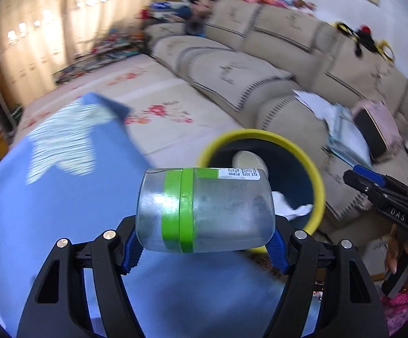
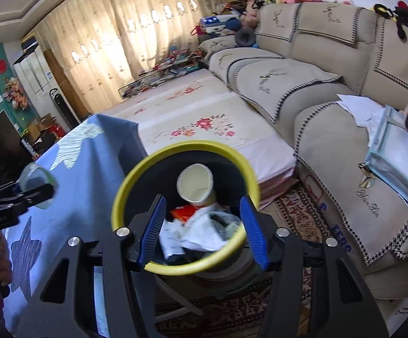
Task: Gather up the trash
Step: 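Carry the jar over the bin and open the left tool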
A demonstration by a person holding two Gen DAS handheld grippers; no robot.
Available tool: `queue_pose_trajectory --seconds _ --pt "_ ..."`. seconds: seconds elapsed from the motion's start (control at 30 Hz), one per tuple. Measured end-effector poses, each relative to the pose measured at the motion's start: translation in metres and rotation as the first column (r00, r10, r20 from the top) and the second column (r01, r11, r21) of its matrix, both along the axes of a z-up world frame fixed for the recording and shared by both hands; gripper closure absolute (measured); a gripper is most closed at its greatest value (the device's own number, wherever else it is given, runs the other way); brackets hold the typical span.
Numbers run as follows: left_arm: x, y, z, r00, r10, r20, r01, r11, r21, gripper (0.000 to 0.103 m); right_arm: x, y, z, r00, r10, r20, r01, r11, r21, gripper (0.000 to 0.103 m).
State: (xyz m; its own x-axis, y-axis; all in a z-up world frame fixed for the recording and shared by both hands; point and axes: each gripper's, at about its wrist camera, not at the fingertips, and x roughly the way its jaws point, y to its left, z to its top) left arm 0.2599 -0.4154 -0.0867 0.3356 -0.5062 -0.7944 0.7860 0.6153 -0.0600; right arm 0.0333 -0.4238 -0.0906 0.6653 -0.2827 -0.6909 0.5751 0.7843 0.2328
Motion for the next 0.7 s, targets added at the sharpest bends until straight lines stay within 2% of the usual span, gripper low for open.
queue_pose_trajectory --seconds 0.13,0.33,0.4,0.5,0.53,0.7 --pt "-0.015 -0.056 -0.019 0.997 -0.066 -0.05 0.068 0.996 0.053 0.032 -0.016 -0.017 -0.006 1.0 -0.029 0.003 0.029 0.999 0.017 0.05" --pt "-0.015 -0.101 -0.046 0.994 -0.07 -0.084 0.079 0.991 0.109 0.032 -0.035 -0.037 -0.016 0.998 -0.063 0.015 0.062 0.997 0.052 0.05" --pt "-0.011 -0.105 -0.053 0.994 -0.057 -0.094 0.069 0.99 0.121 0.032 -0.036 -0.039 -0.016 0.998 -0.066 0.016 0.065 0.996 0.059 0.05" --pt "-0.003 -0.102 -0.057 0.993 -0.035 -0.112 0.049 0.99 0.129 0.021 -0.037 -0.039 -0.017 0.998 -0.064 0.014 0.063 0.996 0.064 0.05" --pt "-0.001 -0.099 -0.058 0.993 -0.031 -0.11 0.045 0.991 0.126 0.021 -0.037 -0.038 -0.017 0.998 -0.062 0.012 0.061 0.996 0.064 0.05" --pt "-0.002 -0.06 -0.032 0.995 -0.004 -0.097 0.01 0.998 0.061 0.02 -0.034 -0.023 -0.01 1.0 -0.03 0.008 0.03 0.999 0.043 0.049"
